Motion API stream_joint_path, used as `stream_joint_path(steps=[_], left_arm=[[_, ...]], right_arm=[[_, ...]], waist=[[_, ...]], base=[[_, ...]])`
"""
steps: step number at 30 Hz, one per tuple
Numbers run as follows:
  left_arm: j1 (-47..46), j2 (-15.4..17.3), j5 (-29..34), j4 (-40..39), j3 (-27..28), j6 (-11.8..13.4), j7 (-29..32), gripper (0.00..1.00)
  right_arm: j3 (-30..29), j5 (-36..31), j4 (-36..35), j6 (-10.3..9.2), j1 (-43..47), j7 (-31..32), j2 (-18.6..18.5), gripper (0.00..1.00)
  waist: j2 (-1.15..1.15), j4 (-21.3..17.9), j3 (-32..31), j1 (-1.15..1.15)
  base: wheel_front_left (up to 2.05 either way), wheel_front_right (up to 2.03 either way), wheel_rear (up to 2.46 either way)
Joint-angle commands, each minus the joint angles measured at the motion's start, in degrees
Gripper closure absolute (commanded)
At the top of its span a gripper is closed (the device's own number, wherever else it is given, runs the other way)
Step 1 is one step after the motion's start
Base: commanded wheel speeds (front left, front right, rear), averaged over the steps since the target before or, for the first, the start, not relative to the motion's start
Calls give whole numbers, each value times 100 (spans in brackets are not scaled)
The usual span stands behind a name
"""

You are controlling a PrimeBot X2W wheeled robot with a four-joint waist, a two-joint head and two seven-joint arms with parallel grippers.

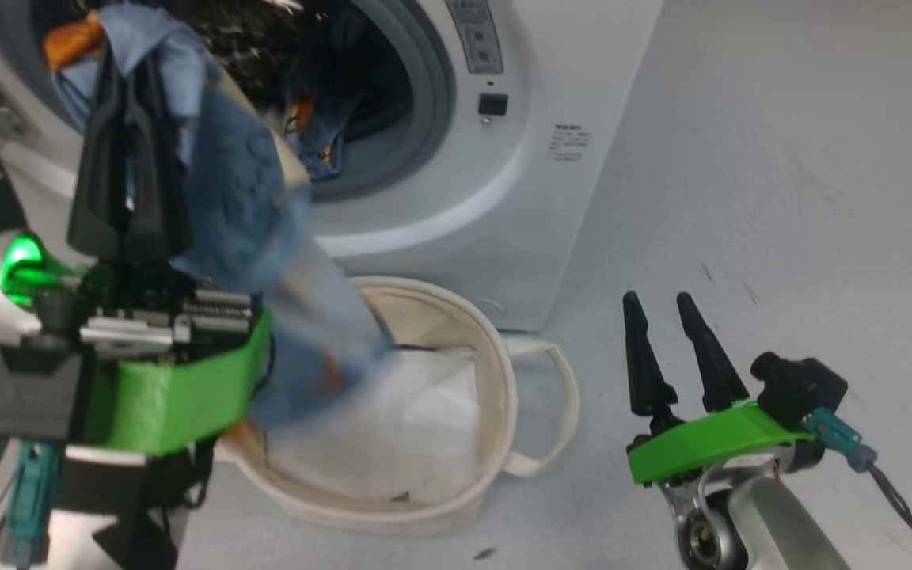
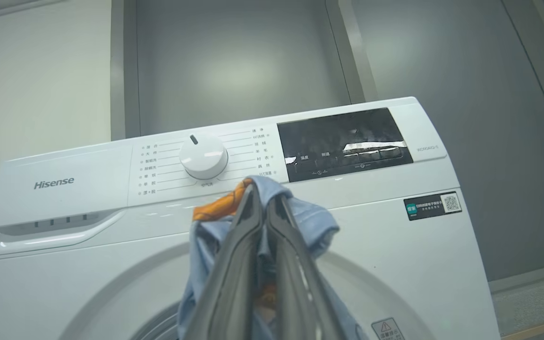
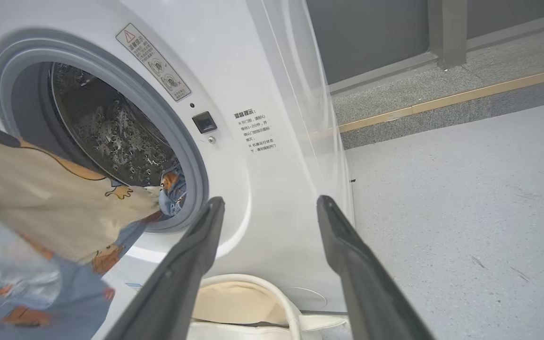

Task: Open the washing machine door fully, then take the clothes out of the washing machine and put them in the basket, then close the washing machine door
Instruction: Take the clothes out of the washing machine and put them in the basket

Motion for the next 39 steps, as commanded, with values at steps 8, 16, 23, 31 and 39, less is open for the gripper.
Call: stream_joint_path(steps=[8,16,23,31,39], left_arm=[[304,-7,103,-619,24,21,-25,100],[428,-52,170,-1030,-69,61,-25,100],[406,-39,256,-1484,-170,165,-25,100],[463,14,179,-1134,-304,169,-25,100],[634,55,148,-671,-471,61,-25,100]], right_arm=[[178,-77,-108,22,156,-71,17,0],[179,-53,-73,22,197,-71,17,0],[187,-79,-42,22,157,-71,17,0],[187,-43,-45,22,69,-71,17,0],[169,20,-104,22,-44,-71,17,0]], waist=[[0,195,-325,0],[0,206,-331,0],[0,258,-276,0],[0,222,-133,0],[0,81,127,0]], base=[[0,0,0],[0,0,0],[0,0,0],[0,0,0],[0,0,0]])
